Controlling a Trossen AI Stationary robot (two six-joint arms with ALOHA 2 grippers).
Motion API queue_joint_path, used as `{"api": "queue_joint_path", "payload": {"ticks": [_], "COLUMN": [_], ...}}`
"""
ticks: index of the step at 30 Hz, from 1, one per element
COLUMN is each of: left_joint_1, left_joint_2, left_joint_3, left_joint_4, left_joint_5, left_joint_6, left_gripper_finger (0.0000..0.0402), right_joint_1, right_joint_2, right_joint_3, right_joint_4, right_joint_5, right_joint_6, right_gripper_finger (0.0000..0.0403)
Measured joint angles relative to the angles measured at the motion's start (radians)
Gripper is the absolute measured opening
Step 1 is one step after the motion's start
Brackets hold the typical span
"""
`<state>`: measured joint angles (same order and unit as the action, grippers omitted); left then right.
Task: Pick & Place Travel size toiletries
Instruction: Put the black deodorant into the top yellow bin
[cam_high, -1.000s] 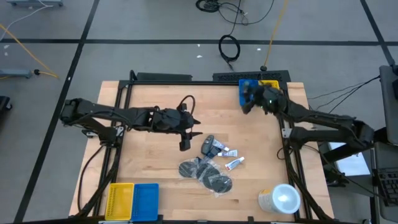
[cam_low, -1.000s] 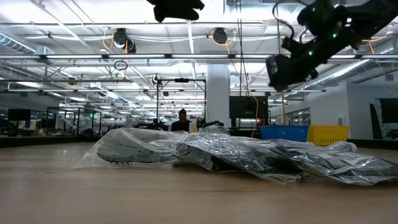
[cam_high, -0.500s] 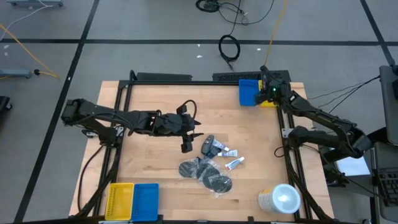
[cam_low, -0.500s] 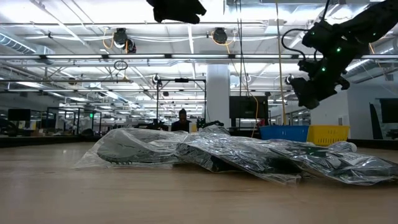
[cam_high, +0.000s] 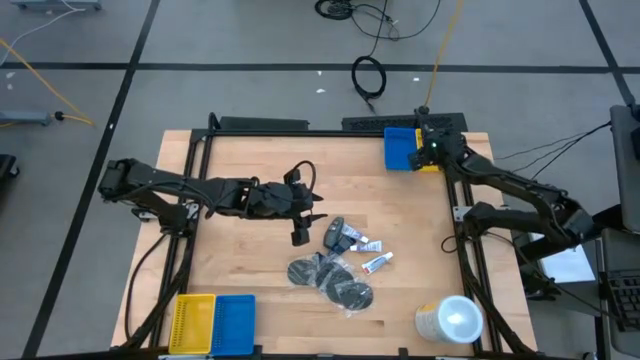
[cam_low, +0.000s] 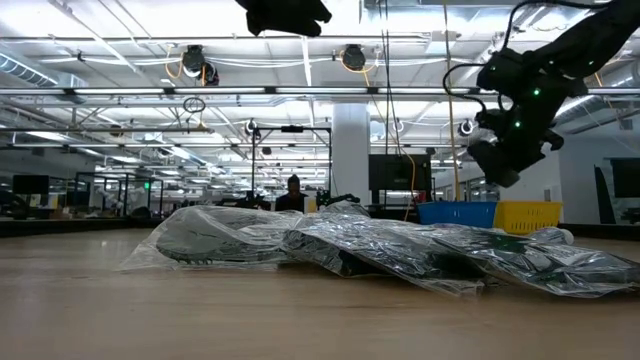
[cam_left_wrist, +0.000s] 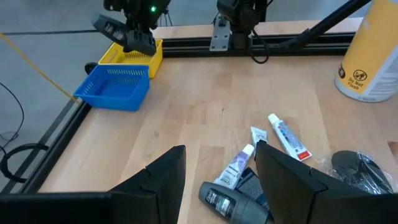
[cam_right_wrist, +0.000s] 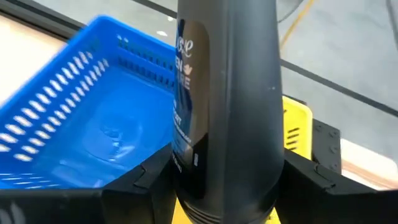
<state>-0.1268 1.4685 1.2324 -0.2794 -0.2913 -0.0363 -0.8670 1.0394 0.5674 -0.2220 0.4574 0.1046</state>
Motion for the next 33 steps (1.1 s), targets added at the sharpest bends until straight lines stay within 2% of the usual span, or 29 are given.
{"api": "queue_joint_path", "payload": {"ticks": [5, 17, 23, 30, 33], "left_joint_1": [0.0, 0.0, 0.0, 0.0, 0.0], "left_joint_2": [0.0, -0.001, -0.001, -0.001, -0.001], "left_joint_3": [0.0, 0.0, 0.0, 0.0, 0.0], "left_joint_4": [0.0, 0.0, 0.0, 0.0, 0.0], "left_joint_5": [0.0, 0.0, 0.0, 0.0, 0.0], "left_joint_6": [-0.004, -0.007, -0.008, -0.018, -0.018], "left_gripper_finger": [0.0191, 0.0191, 0.0191, 0.0191, 0.0191], "right_joint_1": [0.013, 0.012, 0.012, 0.012, 0.012], "right_joint_2": [0.046, 0.052, 0.052, 0.052, 0.052], "right_joint_3": [0.0, 0.0, 0.0, 0.001, 0.001], "right_joint_4": [0.009, 0.02, 0.02, 0.019, 0.019], "right_joint_5": [0.062, 0.065, 0.066, 0.065, 0.065], "right_joint_6": [-0.009, -0.004, -0.005, -0.011, -0.012], "right_gripper_finger": [0.0194, 0.0194, 0.0224, 0.0195, 0.02]}}
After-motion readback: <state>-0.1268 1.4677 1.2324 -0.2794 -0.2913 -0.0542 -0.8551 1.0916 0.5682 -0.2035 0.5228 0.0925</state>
